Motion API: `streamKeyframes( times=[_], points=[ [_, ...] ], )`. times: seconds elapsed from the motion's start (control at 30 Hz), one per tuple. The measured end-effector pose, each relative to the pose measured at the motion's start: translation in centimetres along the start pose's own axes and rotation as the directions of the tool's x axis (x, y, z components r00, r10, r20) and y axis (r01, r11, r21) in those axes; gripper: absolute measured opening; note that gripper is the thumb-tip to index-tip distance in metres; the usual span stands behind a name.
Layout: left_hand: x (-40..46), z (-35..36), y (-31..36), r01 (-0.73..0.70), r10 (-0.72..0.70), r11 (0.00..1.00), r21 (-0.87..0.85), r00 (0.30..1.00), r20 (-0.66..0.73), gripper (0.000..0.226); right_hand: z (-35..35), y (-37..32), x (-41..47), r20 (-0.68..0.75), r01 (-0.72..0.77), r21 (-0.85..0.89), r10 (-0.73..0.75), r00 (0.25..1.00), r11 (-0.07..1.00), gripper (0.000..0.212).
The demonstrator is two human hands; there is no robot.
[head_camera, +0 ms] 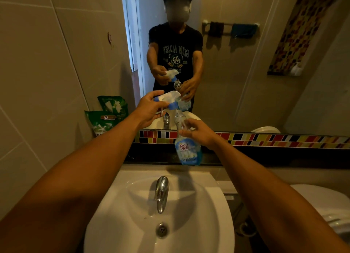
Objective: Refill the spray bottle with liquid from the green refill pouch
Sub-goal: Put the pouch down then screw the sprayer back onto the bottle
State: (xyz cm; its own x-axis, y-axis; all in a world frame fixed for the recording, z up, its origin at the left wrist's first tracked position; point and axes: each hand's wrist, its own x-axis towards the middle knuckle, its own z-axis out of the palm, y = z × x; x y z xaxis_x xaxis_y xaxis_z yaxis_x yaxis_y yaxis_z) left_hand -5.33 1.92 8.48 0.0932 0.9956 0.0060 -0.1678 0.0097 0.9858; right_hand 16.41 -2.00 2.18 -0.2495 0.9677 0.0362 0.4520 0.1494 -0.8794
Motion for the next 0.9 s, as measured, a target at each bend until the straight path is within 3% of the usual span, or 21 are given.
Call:
streamKeyframes(
  times=[0.27,0.53,0.73,0.9],
  points=[
    [-0.7,0.1,-1.1,0.036,-0.036,0.999,0.008,0.999,0.039,0.039,0.6,-0.7,-0.1,0.019,-0.006,0.029,0.006,1.0,1.0,0.013],
    [-1.5,0.4,-1.3,0.035,-0.04,0.996,0.076,0.998,0.058,0.035,1.1,-1.0,-0.5,0.033,-0.02,0.04,0.019,0.999,0.999,0.028],
    [-1.9,1.0,-1.5,-0.139,0.135,0.979,0.147,0.99,0.038,0.055,1.5,-1.7,-0.3,0.031,0.006,0.056,-0.008,0.999,0.998,0.033],
    [-1.7,1.1,-2.2,-0.232,0.235,0.967,0.104,0.972,-0.018,0.063,1.8,-2.2,-0.2,0.045,-0.012,0.12,0.006,0.999,0.993,0.027]
  ],
)
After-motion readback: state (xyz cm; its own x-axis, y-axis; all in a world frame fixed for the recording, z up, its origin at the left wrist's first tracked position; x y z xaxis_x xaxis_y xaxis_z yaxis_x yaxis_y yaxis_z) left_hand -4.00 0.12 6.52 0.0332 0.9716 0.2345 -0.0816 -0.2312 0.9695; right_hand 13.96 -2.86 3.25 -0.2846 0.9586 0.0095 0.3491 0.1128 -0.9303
